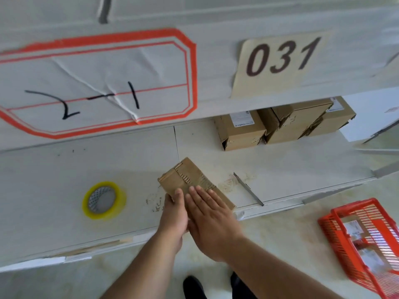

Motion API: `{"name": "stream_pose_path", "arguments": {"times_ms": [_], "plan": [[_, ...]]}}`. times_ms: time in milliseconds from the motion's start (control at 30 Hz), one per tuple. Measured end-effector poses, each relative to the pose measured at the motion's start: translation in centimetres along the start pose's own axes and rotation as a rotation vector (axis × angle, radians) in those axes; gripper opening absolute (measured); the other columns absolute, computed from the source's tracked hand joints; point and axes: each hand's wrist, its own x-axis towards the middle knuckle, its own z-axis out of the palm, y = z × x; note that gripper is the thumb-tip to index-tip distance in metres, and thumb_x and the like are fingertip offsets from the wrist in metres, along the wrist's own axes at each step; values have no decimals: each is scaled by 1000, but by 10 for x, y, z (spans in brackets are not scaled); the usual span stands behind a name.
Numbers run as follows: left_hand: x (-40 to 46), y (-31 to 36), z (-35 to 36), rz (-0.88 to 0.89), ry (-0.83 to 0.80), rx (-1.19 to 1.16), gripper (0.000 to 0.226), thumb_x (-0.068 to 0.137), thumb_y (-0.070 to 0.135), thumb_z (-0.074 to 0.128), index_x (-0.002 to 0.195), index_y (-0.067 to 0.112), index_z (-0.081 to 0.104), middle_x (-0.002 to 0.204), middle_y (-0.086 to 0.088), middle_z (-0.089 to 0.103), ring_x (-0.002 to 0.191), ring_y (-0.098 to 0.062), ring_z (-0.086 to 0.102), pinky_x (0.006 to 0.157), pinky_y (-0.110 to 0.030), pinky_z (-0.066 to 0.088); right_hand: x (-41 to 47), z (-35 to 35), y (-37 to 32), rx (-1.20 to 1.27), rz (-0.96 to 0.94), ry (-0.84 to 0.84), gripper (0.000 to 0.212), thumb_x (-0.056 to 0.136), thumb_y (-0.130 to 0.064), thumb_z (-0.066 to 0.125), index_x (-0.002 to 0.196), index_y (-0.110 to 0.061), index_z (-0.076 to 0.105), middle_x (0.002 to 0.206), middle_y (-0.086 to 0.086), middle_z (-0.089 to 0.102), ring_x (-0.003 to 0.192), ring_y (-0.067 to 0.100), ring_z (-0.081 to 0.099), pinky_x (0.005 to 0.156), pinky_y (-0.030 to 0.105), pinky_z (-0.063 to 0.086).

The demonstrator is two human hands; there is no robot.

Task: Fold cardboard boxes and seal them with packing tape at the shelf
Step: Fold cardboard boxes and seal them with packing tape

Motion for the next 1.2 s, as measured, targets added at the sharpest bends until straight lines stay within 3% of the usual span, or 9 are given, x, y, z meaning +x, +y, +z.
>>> {"name": "stream_pose_path", "arguments": {"times_ms": [167, 333, 500, 600, 700, 800, 867, 1000, 1200], "plan": [[-7, 6, 2, -39, -30, -62, 37, 104, 61, 39, 134, 42, 51, 124, 10, 70, 106, -15, 72, 71, -47, 65, 28, -11, 11, 3, 125, -182, 70, 106, -52, 7, 165, -16, -3, 172, 2, -15, 157, 16, -24, 127, 44, -10], [-8, 9, 0, -50, -64, -73, 36, 104, 61, 39, 133, 44, 51, 123, 11, 71, 108, -12, 71, 82, -55, 63, 35, -16, 9, 80, 269, -185, 76, 104, -60, 5, 164, -18, -14, 168, -1, -28, 155, 14, -30, 129, 44, -8], [-7, 7, -5, -56, -97, -51, 38, 103, 63, 41, 136, 46, 51, 125, 12, 71, 112, -14, 68, 89, -59, 59, 52, -27, 25, 279, 434, -216, 71, 107, -56, 21, 167, -23, 1, 172, 0, 19, 152, 26, 32, 115, 43, 37], [-7, 4, -6, -64, -90, -71, 42, 104, 61, 42, 136, 38, 55, 121, 4, 74, 108, -18, 72, 87, -56, 61, 55, -38, 46, 482, 528, -277, 42, 108, -51, 28, 134, -27, 51, 125, 4, 66, 106, 30, 63, 90, 41, 53], [-9, 6, -5, -36, -82, -154, 42, 109, 50, 39, 131, 21, 60, 114, -6, 77, 103, -25, 75, 87, -53, 62, 44, -53, 52, 656, 480, -223, 29, 108, -43, 36, 105, -27, 60, 102, 1, 70, 96, 27, 64, 87, 40, 56], [-5, 7, 0, -34, -23, -261, 37, 112, 35, 36, 127, 16, 64, 113, -8, 77, 102, -23, 75, 88, -48, 61, 29, -45, 37, 450, 246, -106, 52, 108, -42, 33, 157, -25, 40, 163, -1, 42, 150, 22, 37, 123, 33, 29], [-3, 4, 3, -71, 1, -197, 37, 110, 33, 39, 124, 17, 69, 107, -5, 78, 94, -19, 75, 88, -47, 61, 15, -26, 20, 318, 183, -127, 64, 109, -46, 28, 166, -20, 20, 174, -2, 10, 161, 17, 6, 130, 34, 8], [-5, -3, 6, -125, 44, -114, 50, 104, 62, 37, 124, 27, 66, 123, 8, 69, 112, -16, 66, 96, -41, 55, -5, 13, -3, 100, 123, -80, 60, 99, -48, 40, 145, -16, 61, 157, 7, 50, 147, 24, 45, 117, 44, 44], [-1, -8, 3, -35, 10, 41, 29, 110, 40, 40, 125, 29, 63, 118, 2, 71, 105, -21, 70, 80, -44, 64, 2, 22, 9, 49, 79, -15, 57, 102, -41, 38, 148, -13, 57, 157, 4, 50, 150, 19, 39, 120, 39, 22]]}}
